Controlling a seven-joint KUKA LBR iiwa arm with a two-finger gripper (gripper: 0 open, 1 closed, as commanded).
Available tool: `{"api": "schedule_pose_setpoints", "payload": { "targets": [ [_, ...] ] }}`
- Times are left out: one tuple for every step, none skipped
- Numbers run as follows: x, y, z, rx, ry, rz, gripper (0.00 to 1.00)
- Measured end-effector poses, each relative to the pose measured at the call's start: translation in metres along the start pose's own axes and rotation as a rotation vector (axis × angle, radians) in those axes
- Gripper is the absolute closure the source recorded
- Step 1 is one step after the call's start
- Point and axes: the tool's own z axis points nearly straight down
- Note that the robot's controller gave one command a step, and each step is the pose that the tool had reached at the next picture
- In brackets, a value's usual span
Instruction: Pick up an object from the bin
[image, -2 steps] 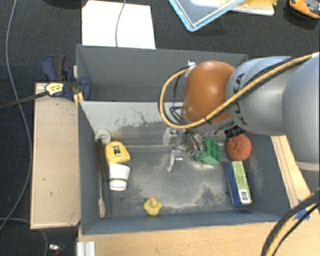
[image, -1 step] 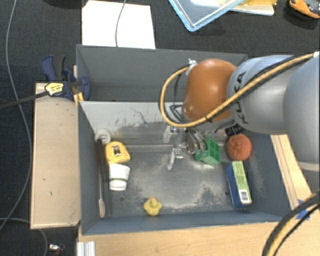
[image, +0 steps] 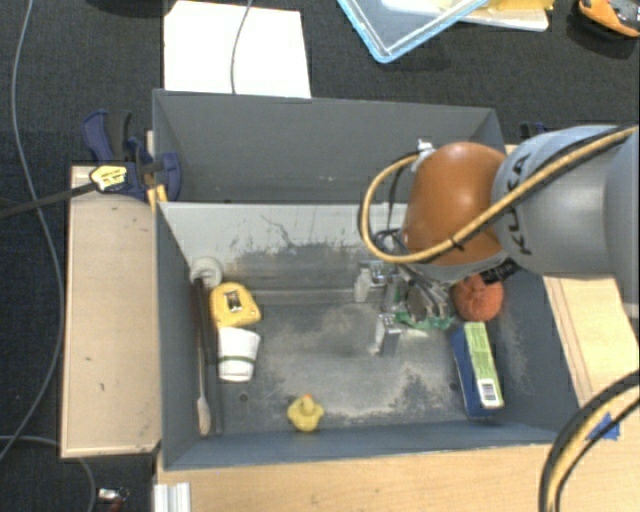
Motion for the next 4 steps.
{"api": "schedule_pose_setpoints", "payload": {
  "targets": [
    [-0.005,-0.019,0.002,0.001,-0.005,-0.014,0.00],
    [0.025,-0.078,0.018,-0.001,-0.002,-0.046,0.00],
    [0.039,-0.112,0.012,0.000,-0.002,-0.032,0.00],
    [0.011,-0.148,-0.024,-0.002,-0.003,-0.237,0.00]
  ]
}}
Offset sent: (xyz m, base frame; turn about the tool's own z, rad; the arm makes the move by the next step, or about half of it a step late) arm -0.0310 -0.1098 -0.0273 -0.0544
